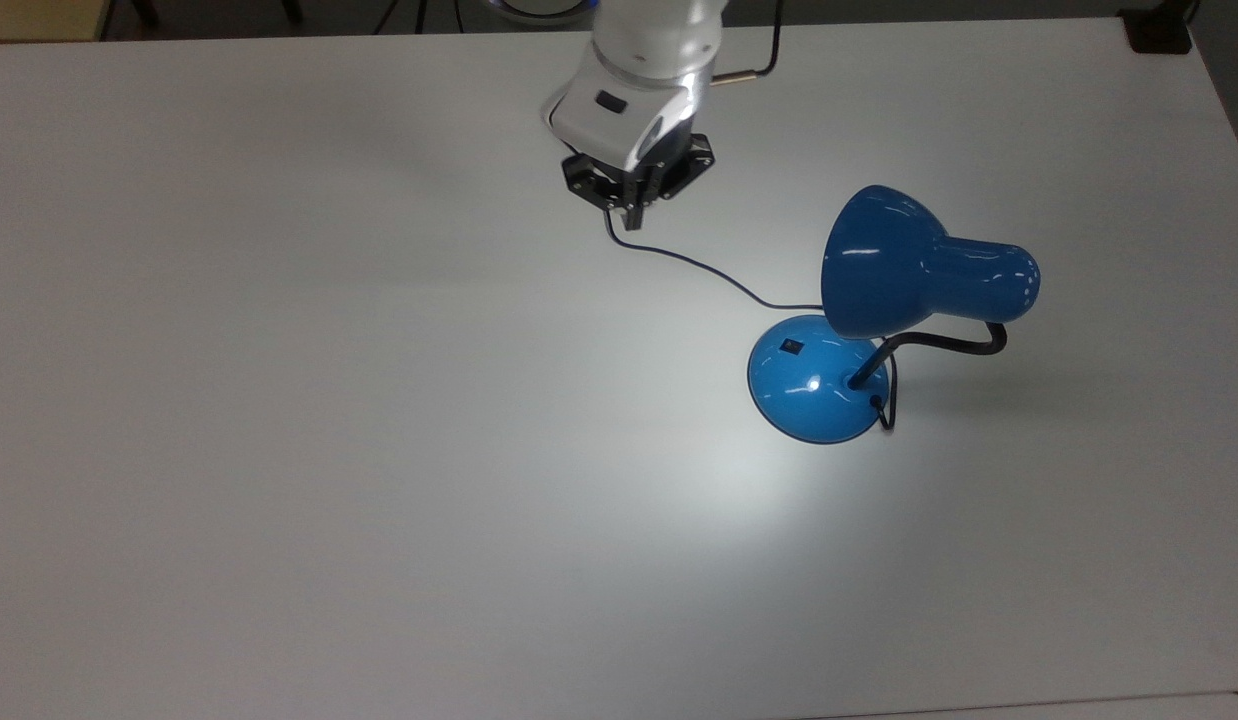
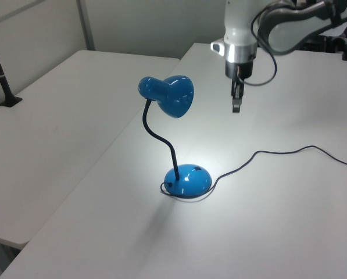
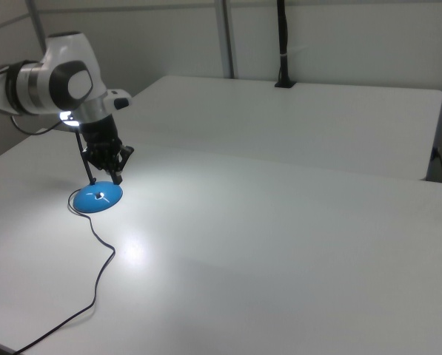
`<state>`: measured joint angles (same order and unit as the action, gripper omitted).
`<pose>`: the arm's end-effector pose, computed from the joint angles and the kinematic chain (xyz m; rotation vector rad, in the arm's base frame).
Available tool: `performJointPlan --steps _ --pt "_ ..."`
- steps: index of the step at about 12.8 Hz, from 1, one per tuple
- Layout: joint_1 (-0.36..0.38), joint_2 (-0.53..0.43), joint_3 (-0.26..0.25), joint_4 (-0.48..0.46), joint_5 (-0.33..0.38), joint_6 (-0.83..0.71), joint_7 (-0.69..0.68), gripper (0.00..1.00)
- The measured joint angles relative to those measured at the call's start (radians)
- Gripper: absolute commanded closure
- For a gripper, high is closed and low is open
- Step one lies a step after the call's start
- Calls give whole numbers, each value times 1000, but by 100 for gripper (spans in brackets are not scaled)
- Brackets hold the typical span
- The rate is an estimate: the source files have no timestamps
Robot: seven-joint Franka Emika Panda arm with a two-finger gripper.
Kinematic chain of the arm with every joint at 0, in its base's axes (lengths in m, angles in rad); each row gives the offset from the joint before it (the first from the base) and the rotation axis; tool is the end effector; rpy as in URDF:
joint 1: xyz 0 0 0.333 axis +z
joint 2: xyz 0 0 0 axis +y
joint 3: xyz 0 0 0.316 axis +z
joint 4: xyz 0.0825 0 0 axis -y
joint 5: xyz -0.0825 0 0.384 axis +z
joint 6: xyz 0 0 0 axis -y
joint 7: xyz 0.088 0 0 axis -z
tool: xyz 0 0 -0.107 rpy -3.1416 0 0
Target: Turn on the lamp
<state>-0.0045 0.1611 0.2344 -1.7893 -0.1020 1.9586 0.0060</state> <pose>0.5948 0.1255 0.4623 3.0602 0.3981 0.0306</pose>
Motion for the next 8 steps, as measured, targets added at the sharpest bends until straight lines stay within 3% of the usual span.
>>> performJointPlan --steps 1,4,6,7,8 --pt "-22 -18 0 10 0 -31 3 94" --pt "-71 -76 -22 41 0 -118 23 71" --pt "-72 -91 -58 87 0 -189 61 37" --pt "-72 -95 -72 113 0 -224 74 0" --pt "-71 -97 -82 128 0 -239 80 0"
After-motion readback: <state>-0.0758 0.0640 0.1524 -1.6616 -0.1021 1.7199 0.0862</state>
